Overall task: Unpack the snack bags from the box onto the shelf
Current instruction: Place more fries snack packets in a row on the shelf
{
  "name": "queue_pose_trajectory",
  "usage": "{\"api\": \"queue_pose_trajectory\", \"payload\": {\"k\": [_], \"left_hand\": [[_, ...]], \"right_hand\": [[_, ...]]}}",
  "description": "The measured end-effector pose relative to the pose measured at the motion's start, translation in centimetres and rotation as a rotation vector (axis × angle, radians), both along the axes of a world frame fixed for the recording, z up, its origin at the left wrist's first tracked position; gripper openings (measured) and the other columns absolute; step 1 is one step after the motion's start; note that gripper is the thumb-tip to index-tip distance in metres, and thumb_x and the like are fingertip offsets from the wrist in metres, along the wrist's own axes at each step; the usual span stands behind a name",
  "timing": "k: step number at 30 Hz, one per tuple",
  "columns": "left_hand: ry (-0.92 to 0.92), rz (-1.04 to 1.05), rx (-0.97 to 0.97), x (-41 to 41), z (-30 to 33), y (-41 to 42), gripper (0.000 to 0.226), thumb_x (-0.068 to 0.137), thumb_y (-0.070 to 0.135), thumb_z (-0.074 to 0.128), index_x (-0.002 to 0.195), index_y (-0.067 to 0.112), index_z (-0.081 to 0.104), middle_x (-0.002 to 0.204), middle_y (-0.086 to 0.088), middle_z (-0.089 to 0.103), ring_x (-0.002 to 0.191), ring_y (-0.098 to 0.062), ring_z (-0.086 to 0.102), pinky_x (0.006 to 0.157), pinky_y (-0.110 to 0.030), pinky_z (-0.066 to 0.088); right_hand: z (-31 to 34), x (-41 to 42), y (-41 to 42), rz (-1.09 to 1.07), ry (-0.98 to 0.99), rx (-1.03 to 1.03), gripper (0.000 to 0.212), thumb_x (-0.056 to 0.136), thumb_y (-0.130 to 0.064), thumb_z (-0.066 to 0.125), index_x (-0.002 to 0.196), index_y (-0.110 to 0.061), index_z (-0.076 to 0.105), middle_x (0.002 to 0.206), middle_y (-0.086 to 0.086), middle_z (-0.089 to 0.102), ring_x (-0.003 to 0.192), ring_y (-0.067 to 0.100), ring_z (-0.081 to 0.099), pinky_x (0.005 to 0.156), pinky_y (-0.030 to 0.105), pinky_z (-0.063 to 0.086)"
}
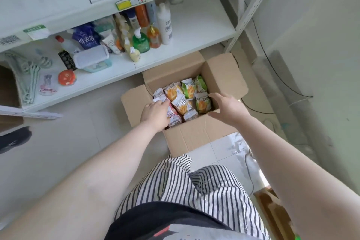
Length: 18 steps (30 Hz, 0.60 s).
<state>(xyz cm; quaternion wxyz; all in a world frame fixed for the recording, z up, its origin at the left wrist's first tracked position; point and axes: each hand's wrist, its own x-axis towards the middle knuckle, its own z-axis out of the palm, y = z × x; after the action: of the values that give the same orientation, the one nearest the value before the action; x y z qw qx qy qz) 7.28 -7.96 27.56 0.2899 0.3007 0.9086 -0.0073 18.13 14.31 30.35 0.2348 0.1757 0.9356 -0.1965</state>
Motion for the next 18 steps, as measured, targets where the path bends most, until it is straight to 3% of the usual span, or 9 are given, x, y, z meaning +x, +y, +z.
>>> {"api": "queue_pose_trajectory", "payload": {"k": [9, 18], "left_hand": [[-0.050, 0.182, 0.003, -2.7, -6.2, 4.4, 0.072, 0.088, 0.033, 0.061, 0.150, 0.021, 0.026, 0.139, -0.003, 0.049, 0.124, -0.025, 0.050, 0.100, -0.035, 0.041], [-0.188, 0.448, 0.092, -3.8, -25.3, 8.9, 0.068, 0.091, 0.034, 0.059, 0.149, 0.016, 0.028, 0.147, -0.008, 0.040, 0.131, -0.027, 0.044, 0.101, -0.038, 0.041]], "right_hand": [[-7.8, -7.1, 5.5, 0.180, -0.123, -0.096, 0.070, 0.087, -0.038, 0.068, 0.148, -0.026, 0.036, 0.147, 0.002, 0.045, 0.131, 0.023, 0.045, 0.088, 0.033, 0.046], [-28.8, -11.6, 9.3, 0.267, -0.241, -0.147, 0.070, 0.086, -0.040, 0.069, 0.147, -0.027, 0.037, 0.148, 0.000, 0.044, 0.133, 0.023, 0.044, 0.097, 0.036, 0.045]]}}
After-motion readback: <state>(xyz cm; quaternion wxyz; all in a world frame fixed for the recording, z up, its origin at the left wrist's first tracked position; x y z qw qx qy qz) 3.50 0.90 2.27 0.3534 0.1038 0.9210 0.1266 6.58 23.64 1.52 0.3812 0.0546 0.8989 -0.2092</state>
